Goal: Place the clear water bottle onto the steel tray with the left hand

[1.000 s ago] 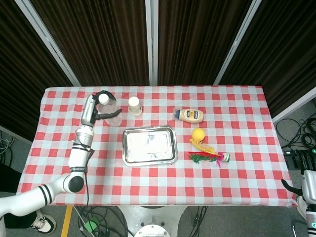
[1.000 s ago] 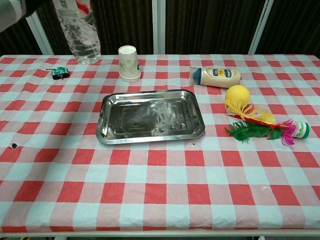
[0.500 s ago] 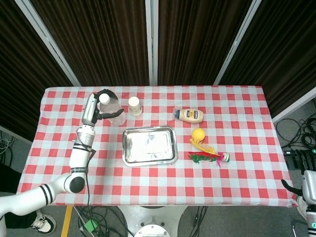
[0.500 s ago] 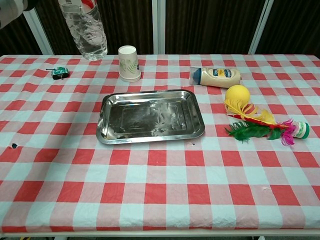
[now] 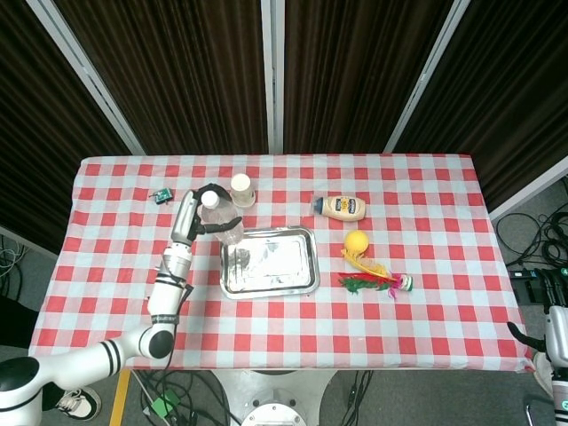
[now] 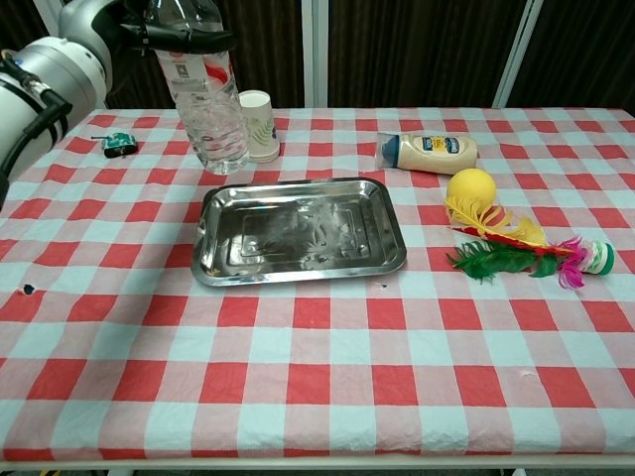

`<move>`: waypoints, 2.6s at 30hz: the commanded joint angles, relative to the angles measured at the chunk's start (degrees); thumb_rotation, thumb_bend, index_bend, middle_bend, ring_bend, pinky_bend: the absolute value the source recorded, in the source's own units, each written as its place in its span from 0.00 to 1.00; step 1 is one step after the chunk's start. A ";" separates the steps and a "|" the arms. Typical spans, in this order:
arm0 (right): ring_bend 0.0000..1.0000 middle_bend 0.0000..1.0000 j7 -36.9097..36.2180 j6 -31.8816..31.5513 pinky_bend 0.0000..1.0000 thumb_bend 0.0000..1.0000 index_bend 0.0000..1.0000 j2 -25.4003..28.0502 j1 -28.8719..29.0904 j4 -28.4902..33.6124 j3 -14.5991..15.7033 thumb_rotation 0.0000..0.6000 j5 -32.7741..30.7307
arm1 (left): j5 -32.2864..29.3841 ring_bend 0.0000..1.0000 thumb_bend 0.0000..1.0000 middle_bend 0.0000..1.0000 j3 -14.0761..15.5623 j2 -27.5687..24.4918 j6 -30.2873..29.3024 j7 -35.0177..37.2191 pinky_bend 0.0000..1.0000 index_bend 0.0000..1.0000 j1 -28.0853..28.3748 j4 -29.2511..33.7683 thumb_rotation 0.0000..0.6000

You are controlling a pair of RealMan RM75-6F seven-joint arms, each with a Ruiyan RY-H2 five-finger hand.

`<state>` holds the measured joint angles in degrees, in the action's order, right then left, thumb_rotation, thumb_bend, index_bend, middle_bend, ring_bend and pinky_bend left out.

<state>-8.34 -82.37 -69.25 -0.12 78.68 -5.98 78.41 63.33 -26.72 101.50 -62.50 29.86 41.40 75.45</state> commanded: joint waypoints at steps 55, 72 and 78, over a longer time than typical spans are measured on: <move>0.00 0.07 -0.66 1.53 0.00 0.10 0.00 0.23 0.07 0.37 -0.09 1.00 -1.25 | 3.99 0.29 0.02 0.42 -3.41 -9.90 -2.72 -2.22 0.32 0.30 -4.93 16.18 1.00; 0.00 0.07 -0.82 1.29 0.00 0.10 0.00 0.23 0.11 0.48 0.05 1.00 -0.67 | 8.63 0.27 0.19 0.42 5.72 -31.66 -4.97 -19.08 0.30 0.39 -16.29 11.30 1.00; 0.00 0.07 -0.43 0.96 0.00 0.10 0.00 0.06 0.26 0.41 0.01 1.00 -0.30 | 16.35 0.24 0.17 0.37 15.94 -34.91 -6.24 -26.03 0.27 0.38 -20.62 7.09 1.00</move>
<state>-8.76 -81.40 -69.18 0.14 79.08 -5.97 78.11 75.60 -15.34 68.95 -67.43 8.07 23.67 85.05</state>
